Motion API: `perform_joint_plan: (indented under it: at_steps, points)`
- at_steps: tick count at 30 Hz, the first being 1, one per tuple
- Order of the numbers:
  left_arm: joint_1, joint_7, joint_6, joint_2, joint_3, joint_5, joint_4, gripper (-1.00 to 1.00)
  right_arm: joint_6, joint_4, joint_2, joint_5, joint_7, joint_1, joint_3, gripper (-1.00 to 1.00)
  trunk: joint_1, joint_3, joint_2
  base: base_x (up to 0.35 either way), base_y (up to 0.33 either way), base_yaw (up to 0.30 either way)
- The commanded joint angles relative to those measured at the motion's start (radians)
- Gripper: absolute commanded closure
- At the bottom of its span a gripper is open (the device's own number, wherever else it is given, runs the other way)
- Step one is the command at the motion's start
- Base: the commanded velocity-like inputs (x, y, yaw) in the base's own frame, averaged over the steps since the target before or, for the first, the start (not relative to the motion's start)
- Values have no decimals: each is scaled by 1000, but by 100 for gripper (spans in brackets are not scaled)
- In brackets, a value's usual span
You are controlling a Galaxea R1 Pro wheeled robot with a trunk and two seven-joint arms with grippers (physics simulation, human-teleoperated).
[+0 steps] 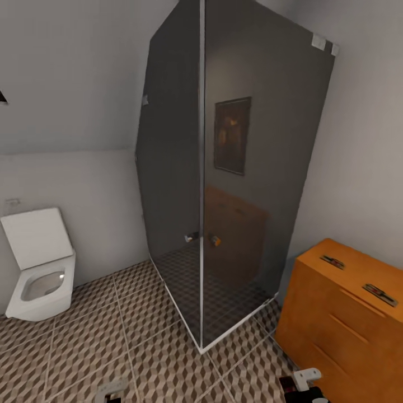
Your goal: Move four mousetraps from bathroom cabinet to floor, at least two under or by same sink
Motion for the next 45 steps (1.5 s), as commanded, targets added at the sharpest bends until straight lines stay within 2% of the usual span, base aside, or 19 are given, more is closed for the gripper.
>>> perform_joint_plan:
  at_steps: [1,45]
  points:
    - [0,3,1,0,0,-4,0,100,0,0,0,0,0,0,0,100,0,0,0,0,0,297]
    - [0,3,-1,0,0,-2,0,100,0,1,0,0,0,0,0,100,0,0,0,0,0,297]
